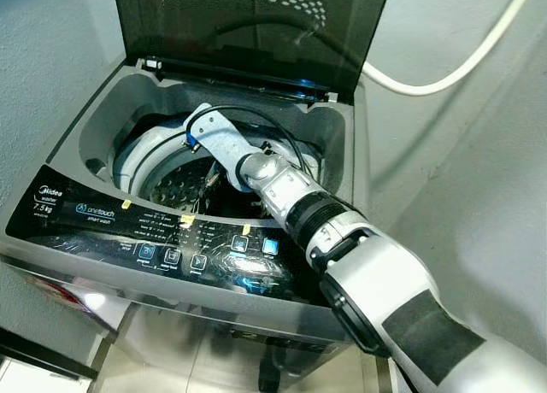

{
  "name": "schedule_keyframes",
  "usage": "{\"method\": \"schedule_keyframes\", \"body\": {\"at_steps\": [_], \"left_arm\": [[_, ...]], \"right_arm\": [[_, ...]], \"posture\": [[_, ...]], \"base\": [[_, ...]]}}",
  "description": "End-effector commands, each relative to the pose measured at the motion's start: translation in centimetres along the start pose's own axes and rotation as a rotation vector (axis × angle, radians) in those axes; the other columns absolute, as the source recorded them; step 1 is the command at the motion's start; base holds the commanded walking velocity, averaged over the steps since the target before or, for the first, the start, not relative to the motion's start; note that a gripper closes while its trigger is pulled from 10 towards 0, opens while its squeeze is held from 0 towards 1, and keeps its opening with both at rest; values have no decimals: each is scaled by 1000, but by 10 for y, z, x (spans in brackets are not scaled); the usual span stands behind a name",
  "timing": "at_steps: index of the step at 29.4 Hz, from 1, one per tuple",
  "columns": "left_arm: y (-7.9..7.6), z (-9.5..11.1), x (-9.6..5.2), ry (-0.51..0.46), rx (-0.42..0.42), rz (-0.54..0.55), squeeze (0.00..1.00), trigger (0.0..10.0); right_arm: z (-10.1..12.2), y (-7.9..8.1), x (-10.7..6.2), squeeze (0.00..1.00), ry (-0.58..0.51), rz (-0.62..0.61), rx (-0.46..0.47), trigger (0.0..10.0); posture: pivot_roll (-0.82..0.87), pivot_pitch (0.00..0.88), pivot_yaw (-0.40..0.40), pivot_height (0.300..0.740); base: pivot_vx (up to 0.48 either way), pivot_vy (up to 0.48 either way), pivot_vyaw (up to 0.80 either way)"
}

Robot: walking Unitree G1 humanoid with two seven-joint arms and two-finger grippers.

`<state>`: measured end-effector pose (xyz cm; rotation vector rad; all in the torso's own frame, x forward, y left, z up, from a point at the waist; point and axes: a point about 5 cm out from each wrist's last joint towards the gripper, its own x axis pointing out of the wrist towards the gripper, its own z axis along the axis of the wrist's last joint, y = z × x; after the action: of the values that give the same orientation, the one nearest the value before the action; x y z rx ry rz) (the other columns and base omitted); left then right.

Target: Clothes washing

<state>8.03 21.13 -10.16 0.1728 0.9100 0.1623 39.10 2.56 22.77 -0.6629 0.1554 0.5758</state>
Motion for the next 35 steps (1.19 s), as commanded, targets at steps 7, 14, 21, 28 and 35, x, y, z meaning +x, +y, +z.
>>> {"method": "schedule_keyframes", "body": {"at_steps": [7,14,21,28,35], "left_arm": [[-51,-41,-25,174,4,-172,0,10000],[-45,-33,-18,167,-18,-155,0,10000],[-33,-19,-6,154,4,-142,0,10000],[-21,1,8,145,25,-135,0,10000],[-18,15,15,125,64,-154,0,10000]], "right_arm": [[31,-23,-7,1000,-256,-97,392,10000],[43,-58,-23,910,-585,49,877,10000],[10,-67,-41,0,-851,262,972,10000],[-17,-63,-74,0,-1144,428,1054,10000],[-11,-59,-95,0,-1289,569,1019,10000]], "posture": [[254,203,-176,740],[257,158,-162,740],[229,49,-126,740],[201,0,-78,740],[187,0,-47,740]], "base": [[0,0,0],[0,0,0],[0,0,0],[0,0,0],[0,0,0]]}}
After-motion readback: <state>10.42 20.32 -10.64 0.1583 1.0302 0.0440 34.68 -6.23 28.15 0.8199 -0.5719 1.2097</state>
